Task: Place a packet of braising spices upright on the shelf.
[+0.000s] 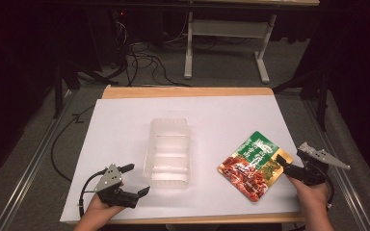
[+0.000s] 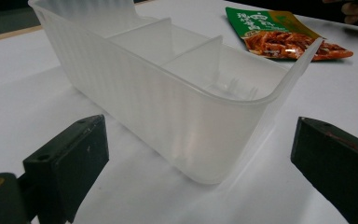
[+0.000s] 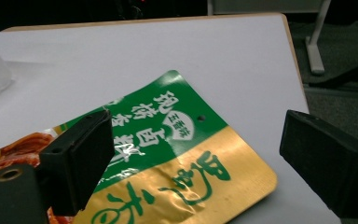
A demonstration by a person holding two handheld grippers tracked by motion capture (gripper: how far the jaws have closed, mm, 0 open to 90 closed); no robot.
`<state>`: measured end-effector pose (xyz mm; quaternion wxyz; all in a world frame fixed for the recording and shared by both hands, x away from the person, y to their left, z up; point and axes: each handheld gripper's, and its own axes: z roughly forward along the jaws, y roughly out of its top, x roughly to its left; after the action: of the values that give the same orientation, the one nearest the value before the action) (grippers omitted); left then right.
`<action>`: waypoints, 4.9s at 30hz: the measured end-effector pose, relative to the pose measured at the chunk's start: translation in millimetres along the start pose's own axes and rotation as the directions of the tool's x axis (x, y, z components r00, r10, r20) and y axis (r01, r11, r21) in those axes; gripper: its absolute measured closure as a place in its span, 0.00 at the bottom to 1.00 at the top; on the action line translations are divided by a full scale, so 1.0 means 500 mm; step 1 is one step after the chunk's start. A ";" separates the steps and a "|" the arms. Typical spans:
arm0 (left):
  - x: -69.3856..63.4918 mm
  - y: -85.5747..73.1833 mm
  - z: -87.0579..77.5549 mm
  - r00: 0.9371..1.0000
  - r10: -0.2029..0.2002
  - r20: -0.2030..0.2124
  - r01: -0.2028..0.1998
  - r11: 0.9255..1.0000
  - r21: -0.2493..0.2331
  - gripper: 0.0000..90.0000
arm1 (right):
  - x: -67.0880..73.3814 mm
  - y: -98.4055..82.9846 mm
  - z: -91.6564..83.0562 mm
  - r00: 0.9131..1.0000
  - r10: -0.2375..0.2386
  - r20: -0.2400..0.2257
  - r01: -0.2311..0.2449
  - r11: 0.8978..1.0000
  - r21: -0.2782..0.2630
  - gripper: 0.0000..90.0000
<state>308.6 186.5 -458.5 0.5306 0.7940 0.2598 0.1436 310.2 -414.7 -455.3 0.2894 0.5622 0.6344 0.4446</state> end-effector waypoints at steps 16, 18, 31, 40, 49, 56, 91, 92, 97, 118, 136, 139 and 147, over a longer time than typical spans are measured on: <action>0.001 -0.002 0.003 1.000 0.000 -0.007 0.000 1.000 0.014 0.05 | -0.077 -0.006 0.043 0.961 0.277 -0.014 -0.271 0.948 0.165 0.15; 0.002 -0.003 0.006 1.000 0.003 -0.004 -0.003 1.000 0.019 0.05 | -0.076 -0.007 0.043 0.960 0.278 -0.027 -0.269 0.946 0.179 0.16; 0.002 -0.004 0.009 1.000 0.004 0.001 -0.004 1.000 0.027 0.05 | -0.076 -0.012 0.046 0.953 0.295 -0.076 -0.274 0.939 0.206 0.28; 0.003 -0.002 0.005 1.000 0.005 -0.005 -0.005 1.000 0.017 0.05 | -0.071 -0.016 0.033 0.944 0.312 -0.113 -0.294 0.944 0.152 0.33; 0.003 -0.002 0.005 1.000 0.010 0.002 -0.010 1.000 0.018 0.05 | -0.045 -0.019 0.033 0.931 0.307 -0.197 -0.282 0.948 0.146 0.40; 0.003 -0.003 0.006 1.000 0.005 0.005 -0.005 1.000 0.016 0.05 | -0.038 -0.021 0.044 0.949 0.291 -0.120 -0.267 0.946 0.182 0.43; -0.002 -0.004 0.012 1.000 0.004 0.005 -0.005 1.000 0.029 0.06 | -0.037 -0.024 0.038 0.952 0.292 -0.090 -0.268 0.939 0.215 0.95; -0.001 -0.004 0.012 1.000 0.003 0.002 -0.003 1.000 0.028 0.06 | -0.035 -0.024 0.037 0.954 0.284 -0.093 -0.259 0.942 0.213 0.96; 0.001 -0.004 0.012 1.000 0.001 -0.004 -0.001 1.000 0.024 0.06 | -0.033 -0.024 0.035 0.958 0.266 -0.106 -0.241 0.949 0.201 1.00; 0.001 -0.004 0.011 1.000 0.007 -0.010 -0.007 1.000 0.023 0.06 | -0.018 -0.012 0.000 0.968 0.208 -0.141 -0.200 0.977 0.068 1.00; 0.002 -0.002 0.006 1.000 0.017 -0.015 -0.017 1.000 0.019 0.06 | 0.044 0.031 -0.041 0.979 0.098 -0.181 -0.114 0.990 -0.080 1.00; 0.002 -0.002 0.006 1.000 0.018 -0.013 -0.018 1.000 0.018 0.06 | 0.054 0.037 -0.049 0.977 0.089 -0.195 -0.110 0.989 -0.101 1.00; 0.002 -0.001 0.004 1.000 0.023 -0.009 -0.023 1.000 0.011 0.06 | 0.079 0.058 -0.069 0.972 0.065 -0.227 -0.104 0.981 -0.165 1.00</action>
<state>310.1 185.8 -459.5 0.5232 0.7992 0.2538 0.1520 285.4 -385.2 -409.3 0.2463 0.5086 0.5962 0.5702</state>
